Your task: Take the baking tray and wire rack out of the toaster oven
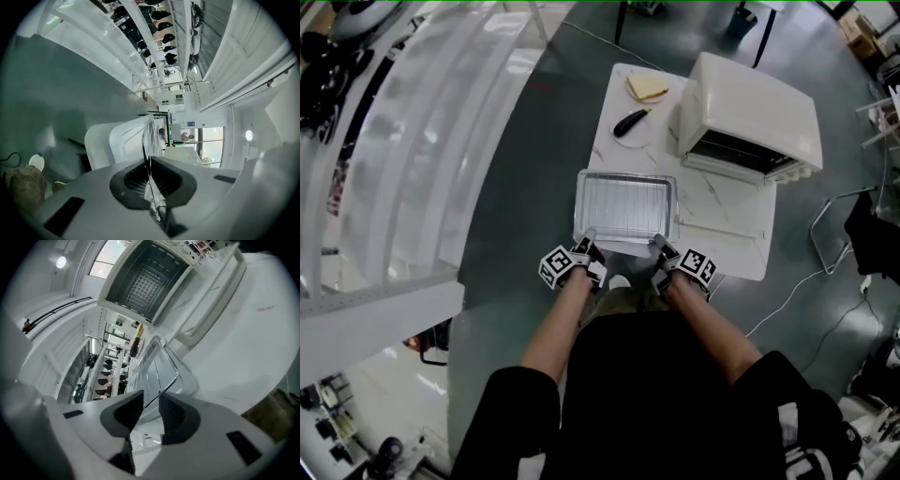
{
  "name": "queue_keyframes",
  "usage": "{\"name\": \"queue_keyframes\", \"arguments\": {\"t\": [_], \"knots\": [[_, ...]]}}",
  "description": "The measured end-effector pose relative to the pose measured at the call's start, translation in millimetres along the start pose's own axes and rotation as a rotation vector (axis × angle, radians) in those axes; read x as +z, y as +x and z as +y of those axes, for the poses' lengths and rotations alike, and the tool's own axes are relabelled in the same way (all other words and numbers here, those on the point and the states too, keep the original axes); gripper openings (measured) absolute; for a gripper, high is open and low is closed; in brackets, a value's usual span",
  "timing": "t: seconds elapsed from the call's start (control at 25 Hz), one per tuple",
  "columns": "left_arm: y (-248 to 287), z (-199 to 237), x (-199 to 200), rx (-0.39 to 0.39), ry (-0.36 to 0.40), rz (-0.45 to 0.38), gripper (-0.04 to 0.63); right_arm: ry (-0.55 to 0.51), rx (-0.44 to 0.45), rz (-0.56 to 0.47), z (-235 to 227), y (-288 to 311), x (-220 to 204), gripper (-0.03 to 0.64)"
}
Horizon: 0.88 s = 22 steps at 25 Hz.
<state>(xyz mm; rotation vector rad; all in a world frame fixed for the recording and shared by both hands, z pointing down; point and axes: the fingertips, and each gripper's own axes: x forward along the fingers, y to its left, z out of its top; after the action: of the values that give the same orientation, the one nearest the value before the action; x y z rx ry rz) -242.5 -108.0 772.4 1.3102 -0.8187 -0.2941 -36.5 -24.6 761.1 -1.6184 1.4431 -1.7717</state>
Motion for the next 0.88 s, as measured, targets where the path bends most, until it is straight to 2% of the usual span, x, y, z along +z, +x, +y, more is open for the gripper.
{"name": "queue_keyframes", "arguments": {"t": [0.04,0.12,0.24,0.36,0.52,0.68,0.88], "knots": [[-0.3,1.8,-0.3,0.005,-0.017,-0.01,0.021,0.002,-0.042,0.005,-4.1,-1.1,-0.1,0.131],[-1.5,5.0,0.0,0.015,-0.046,-0.033,0.021,0.025,-0.109,0.014,-11.5,-5.9,0.6,0.156],[-1.3,8.8,0.7,0.023,-0.056,-0.038,0.023,0.046,-0.154,0.038,-18.3,-16.3,-2.7,0.165],[0.0,10.0,0.3,0.062,-0.019,0.006,0.029,0.085,-0.137,0.024,-22.7,-21.2,-2.0,0.108],[1.2,9.8,1.0,0.104,0.032,0.055,0.045,0.123,-0.12,-0.016,-25.4,-22.2,3.8,0.108],[0.4,12.6,2.9,0.136,0.07,0.096,0.059,0.142,-0.11,0.001,-25.4,-18.7,-2.7,0.108],[0.0,22.7,-7.3,0.215,0.151,0.212,0.086,0.149,-0.105,0.035,-29.6,-16.7,-13.9,0.107]]}}
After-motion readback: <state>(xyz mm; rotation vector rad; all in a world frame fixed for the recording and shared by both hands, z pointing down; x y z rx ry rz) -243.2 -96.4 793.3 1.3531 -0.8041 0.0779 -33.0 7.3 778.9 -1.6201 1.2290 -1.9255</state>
